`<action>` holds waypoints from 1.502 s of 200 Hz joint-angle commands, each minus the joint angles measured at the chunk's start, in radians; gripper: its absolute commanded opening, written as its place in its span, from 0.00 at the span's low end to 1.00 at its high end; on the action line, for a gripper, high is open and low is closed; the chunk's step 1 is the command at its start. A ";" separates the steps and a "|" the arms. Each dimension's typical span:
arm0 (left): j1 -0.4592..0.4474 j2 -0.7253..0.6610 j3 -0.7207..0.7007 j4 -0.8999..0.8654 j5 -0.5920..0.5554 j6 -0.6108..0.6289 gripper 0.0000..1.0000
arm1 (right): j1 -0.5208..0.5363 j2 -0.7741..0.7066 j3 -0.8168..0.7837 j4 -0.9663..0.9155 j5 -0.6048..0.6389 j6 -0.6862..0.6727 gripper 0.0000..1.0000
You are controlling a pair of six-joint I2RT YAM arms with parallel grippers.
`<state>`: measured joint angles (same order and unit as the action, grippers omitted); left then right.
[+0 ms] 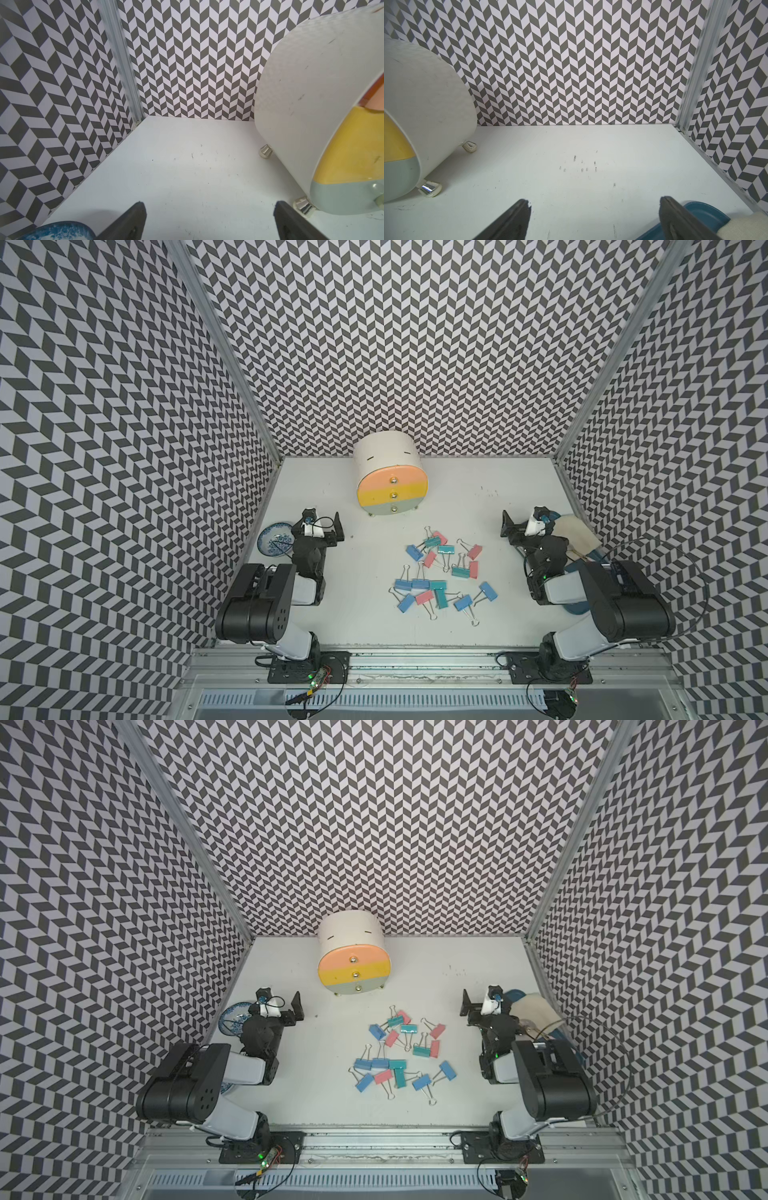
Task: Put the binder clips in the drawer according to color
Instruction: Open the drawer in the storage box.
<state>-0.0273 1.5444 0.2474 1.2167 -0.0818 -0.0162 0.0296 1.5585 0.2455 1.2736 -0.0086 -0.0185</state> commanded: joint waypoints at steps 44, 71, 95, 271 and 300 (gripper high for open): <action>0.006 0.000 0.020 -0.004 0.011 0.009 1.00 | 0.000 0.006 -0.005 0.061 -0.002 0.002 1.00; 0.006 0.003 0.022 -0.006 0.010 0.009 1.00 | -0.001 0.006 -0.004 0.061 -0.001 0.003 1.00; 0.006 0.001 0.021 -0.007 0.012 0.009 1.00 | -0.001 0.006 -0.005 0.061 0.002 0.005 1.00; 0.000 -0.594 0.385 -1.293 0.136 -0.566 0.86 | -0.031 -0.599 0.309 -1.222 -0.183 0.579 0.94; -0.006 -0.563 0.409 -1.377 0.353 -0.631 0.71 | -0.027 -0.607 0.326 -1.284 -0.356 0.616 0.83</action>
<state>-0.0277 0.9634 0.6178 -0.0124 0.0483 -0.5560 0.0032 0.9665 0.5529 0.0723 -0.1665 0.5362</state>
